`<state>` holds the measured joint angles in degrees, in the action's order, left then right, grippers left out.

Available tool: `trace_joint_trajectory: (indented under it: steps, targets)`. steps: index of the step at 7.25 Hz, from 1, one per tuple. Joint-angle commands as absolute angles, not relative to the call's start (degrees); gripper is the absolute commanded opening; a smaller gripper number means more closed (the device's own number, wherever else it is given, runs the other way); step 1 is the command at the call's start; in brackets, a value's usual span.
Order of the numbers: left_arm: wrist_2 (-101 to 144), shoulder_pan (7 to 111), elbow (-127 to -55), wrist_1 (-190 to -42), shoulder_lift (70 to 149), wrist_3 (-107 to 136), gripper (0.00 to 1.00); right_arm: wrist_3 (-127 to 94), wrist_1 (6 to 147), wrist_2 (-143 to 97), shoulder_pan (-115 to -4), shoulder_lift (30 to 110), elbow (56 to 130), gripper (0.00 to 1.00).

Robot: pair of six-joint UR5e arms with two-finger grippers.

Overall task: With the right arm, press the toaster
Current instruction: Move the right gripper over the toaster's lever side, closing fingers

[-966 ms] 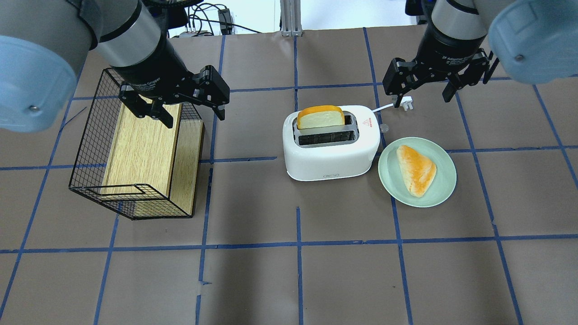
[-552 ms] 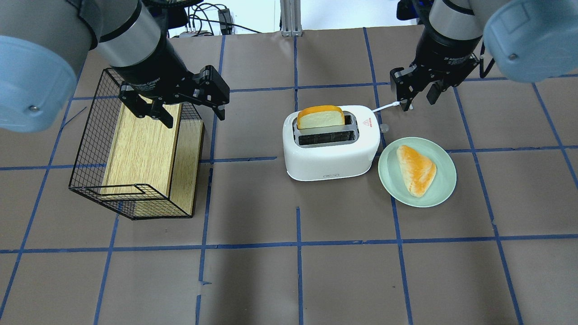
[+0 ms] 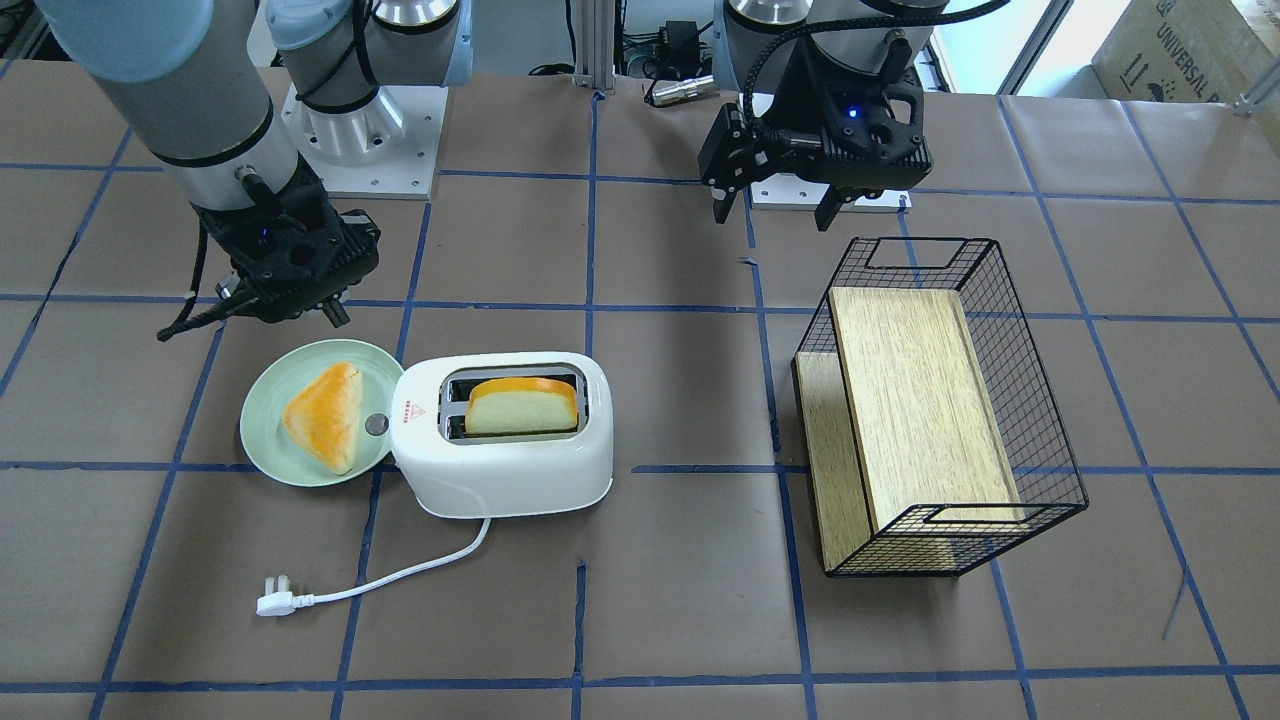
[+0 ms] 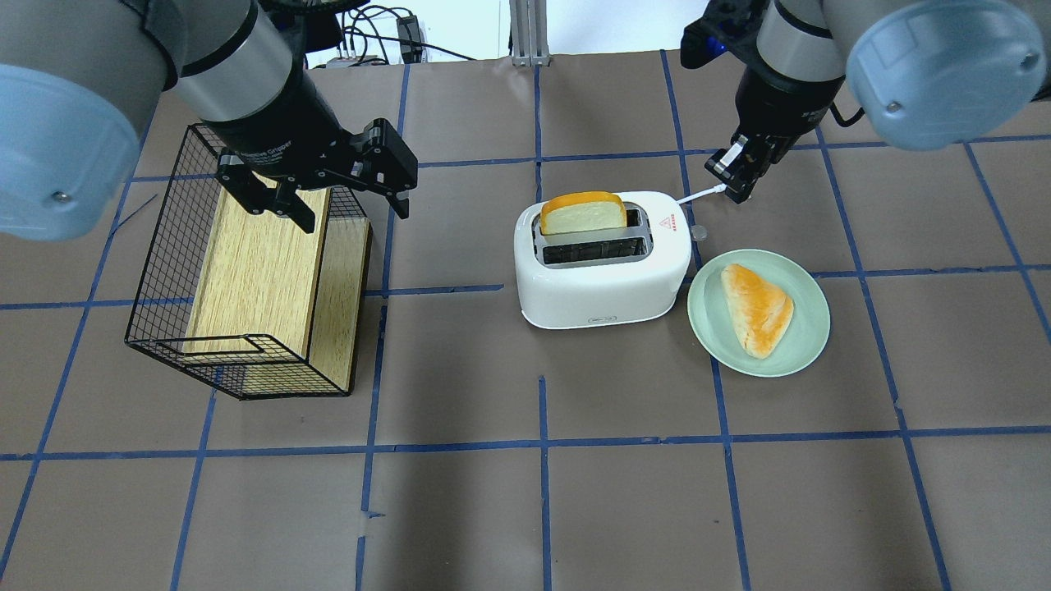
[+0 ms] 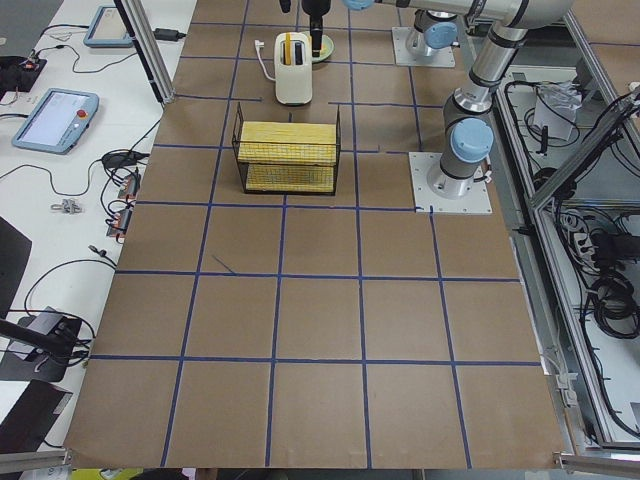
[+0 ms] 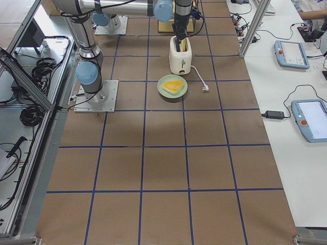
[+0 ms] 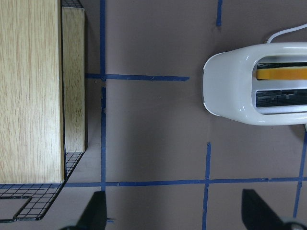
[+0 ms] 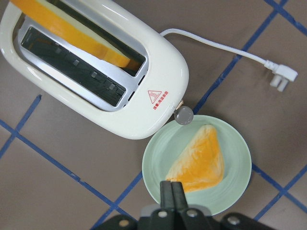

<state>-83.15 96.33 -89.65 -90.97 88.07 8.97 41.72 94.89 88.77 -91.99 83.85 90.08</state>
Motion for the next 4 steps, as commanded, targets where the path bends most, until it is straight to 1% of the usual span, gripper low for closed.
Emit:
trace_joint_trajectory:
  steps: [1, 3, 4]
  targets:
    - [-83.14, 96.33, -89.65, -90.97, 88.07, 8.96, 1.0, 62.24, 106.28, 88.86, -91.93, 82.8, 94.28, 0.02]
    - [-83.14, 96.33, -89.65, -90.97, 88.07, 8.96, 1.0, 76.67, 115.87, 88.94, -91.93, 81.21, 101.39, 0.02]
    - [-83.14, 96.33, -89.65, -90.97, 88.07, 8.96, 1.0, 79.34, 120.63, 88.86, -91.32, 81.04, 105.08, 0.02]
